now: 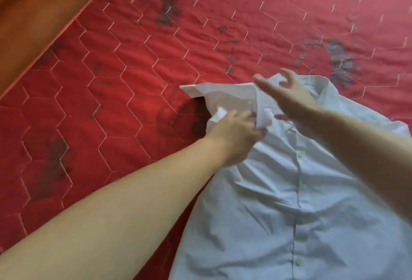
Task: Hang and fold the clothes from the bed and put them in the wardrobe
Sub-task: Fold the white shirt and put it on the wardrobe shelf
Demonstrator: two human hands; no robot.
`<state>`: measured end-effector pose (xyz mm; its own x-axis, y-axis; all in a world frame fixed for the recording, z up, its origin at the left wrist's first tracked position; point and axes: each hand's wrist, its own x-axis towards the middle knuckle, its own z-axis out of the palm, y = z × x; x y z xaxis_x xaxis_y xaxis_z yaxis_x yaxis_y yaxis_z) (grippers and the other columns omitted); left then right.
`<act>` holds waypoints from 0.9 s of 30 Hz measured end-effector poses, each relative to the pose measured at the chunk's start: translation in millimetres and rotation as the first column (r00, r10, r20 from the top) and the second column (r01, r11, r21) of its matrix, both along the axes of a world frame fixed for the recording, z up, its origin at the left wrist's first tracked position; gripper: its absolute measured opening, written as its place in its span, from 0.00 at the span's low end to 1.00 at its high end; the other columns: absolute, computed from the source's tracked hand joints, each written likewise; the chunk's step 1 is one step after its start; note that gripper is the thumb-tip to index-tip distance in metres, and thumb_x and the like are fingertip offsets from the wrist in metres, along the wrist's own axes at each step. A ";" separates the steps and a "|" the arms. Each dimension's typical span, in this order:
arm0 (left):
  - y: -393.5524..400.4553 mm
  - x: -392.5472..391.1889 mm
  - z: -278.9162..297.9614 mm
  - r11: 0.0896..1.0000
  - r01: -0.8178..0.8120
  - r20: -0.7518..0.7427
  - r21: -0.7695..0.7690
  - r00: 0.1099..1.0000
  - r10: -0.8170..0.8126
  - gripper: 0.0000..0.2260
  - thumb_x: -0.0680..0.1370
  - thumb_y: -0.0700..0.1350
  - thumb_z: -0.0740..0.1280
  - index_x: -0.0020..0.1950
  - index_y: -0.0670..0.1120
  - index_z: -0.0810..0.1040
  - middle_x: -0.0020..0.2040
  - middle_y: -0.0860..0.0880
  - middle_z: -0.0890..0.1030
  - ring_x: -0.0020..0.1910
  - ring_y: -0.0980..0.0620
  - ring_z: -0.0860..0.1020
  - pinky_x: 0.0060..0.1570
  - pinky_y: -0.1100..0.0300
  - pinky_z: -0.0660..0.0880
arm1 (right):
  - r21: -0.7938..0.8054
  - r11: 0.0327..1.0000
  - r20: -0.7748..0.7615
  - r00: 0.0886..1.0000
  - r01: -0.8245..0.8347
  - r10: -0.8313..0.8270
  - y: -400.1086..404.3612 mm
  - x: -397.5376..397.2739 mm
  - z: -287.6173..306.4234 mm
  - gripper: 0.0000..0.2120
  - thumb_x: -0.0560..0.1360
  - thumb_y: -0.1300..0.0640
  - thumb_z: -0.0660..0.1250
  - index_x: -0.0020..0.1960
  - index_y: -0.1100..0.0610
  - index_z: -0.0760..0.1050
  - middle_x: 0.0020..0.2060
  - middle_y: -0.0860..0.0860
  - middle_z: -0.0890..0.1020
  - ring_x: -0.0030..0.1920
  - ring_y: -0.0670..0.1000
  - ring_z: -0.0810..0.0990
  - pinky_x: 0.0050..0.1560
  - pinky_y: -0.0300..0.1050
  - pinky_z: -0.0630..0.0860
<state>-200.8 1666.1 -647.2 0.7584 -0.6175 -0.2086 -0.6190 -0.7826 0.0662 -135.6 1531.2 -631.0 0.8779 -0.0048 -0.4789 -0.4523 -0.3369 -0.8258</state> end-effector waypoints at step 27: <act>-12.2 -81.0 -32.3 0.976 -0.042 -0.325 0.215 0.939 0.112 0.25 0.77 0.49 0.62 0.74 0.55 0.64 0.74 0.56 0.65 0.77 0.53 0.56 0.76 0.50 0.50 | -0.277 0.953 -0.299 0.954 -0.123 0.036 -86.5 -236.9 -68.4 0.12 0.74 0.56 0.64 0.34 0.59 0.73 0.31 0.55 0.78 0.32 0.51 0.74 0.33 0.44 0.68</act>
<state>-281.7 1653.9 -679.5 0.6671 -0.4784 -0.5710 -0.5257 -0.8454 0.0942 -372.5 1444.7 -699.4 0.7063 -0.1172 -0.6982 -0.6168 -0.5859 -0.5256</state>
